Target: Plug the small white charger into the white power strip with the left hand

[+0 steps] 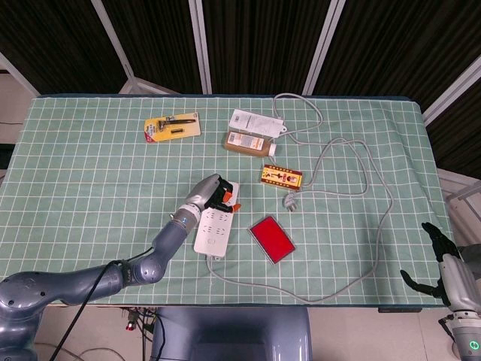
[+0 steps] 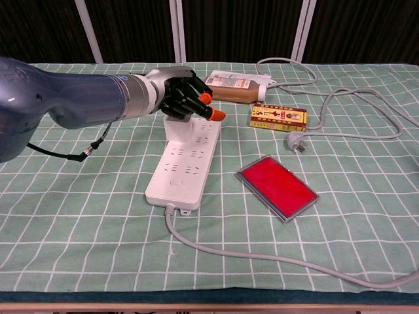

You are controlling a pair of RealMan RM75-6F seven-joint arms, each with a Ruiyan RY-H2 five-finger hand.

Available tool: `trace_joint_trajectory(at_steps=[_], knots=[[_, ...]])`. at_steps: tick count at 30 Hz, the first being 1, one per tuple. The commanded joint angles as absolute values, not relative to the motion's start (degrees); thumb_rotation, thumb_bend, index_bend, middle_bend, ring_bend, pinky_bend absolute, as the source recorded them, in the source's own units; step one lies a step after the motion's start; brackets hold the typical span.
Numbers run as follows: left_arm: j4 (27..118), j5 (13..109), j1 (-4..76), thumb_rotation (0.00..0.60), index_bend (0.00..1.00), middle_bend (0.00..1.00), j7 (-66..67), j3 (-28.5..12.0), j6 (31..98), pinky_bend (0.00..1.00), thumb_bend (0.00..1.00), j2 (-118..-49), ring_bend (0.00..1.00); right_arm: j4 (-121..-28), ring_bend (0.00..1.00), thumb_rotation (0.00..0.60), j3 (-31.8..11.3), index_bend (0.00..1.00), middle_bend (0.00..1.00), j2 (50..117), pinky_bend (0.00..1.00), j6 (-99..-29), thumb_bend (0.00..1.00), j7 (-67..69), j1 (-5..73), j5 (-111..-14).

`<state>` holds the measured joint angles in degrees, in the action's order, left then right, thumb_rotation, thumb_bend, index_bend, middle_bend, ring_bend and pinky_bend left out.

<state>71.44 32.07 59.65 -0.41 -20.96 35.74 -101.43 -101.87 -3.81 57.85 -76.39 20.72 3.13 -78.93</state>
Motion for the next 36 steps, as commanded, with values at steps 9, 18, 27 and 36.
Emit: trace_joint_trajectory(at_steps=[9, 18, 27, 36], knots=[[74.86, 37.31, 58.11, 0.6, 0.71, 0.92, -0.79, -22.89, 43.5, 0.99, 0.22, -99.53, 0.95, -101.61, 0.0, 0.6, -3.74, 0.0, 0.0, 57.97, 0.0, -76.66, 0.34, 20.55, 3.12, -79.46], [89.77, 55.61, 49.95, 0.6, 0.32, 0.34, 6.14, -17.67, 60.84, 0.48, 0.21, -87.7, 0.35, -100.91, 0.0, 0.6, -3.46, 0.0, 0.0, 58.46, 0.0, -77.42, 0.34, 19.5, 3.0, -80.53], [103.13, 70.07, 32.48, 0.6, 0.09, 0.04, 16.61, -1.22, 79.59, 0.2, 0.11, -71.12, 0.08, -100.08, 0.0, 0.6, -3.03, 0.0, 0.0, 59.05, 0.0, -78.55, 0.34, 17.55, 2.85, -82.06], [99.14, 81.22, 16.99, 0.6, 0.04, 0.0, 16.09, 8.67, 95.41, 0.03, 0.11, -65.46, 0.0, -99.6, 0.0, 0.6, -2.74, 0.0, 0.0, 59.94, 0.0, -80.12, 0.34, 14.78, 2.52, -83.24]])
